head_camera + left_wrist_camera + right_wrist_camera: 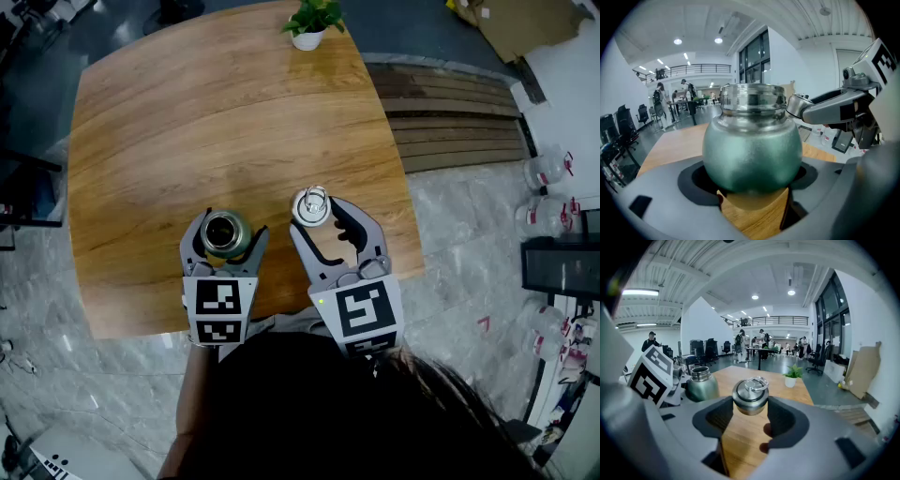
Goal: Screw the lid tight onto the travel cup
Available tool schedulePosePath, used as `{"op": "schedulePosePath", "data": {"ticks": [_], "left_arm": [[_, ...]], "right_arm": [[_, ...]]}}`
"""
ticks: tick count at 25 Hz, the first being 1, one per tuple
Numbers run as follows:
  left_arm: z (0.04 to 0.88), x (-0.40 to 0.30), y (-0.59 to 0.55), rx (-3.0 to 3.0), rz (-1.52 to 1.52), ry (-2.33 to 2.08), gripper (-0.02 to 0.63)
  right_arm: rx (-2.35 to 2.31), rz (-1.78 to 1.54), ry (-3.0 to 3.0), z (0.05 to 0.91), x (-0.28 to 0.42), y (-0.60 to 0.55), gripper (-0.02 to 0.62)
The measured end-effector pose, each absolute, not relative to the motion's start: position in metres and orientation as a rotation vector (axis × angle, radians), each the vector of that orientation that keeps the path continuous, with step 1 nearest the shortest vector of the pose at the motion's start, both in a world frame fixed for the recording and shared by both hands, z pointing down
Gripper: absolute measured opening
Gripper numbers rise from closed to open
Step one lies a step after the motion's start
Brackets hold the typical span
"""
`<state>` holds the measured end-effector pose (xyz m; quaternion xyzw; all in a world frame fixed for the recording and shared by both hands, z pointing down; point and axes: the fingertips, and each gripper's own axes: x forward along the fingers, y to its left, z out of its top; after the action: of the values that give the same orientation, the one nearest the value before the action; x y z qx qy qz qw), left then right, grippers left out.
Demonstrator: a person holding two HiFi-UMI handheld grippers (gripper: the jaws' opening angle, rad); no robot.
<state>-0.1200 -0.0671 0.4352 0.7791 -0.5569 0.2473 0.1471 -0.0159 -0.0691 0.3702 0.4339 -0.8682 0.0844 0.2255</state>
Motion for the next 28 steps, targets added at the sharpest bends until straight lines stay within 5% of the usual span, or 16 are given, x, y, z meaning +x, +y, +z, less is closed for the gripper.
{"op": "schedulePosePath", "data": {"ticks": [28], "left_arm": [[0.412,-0.099,-0.082,2.297,0.707,-1.573,0.383]], "right_arm": [[1.101,0.127,-2.477,0.33,-0.03,-0.059,0.229]]}}
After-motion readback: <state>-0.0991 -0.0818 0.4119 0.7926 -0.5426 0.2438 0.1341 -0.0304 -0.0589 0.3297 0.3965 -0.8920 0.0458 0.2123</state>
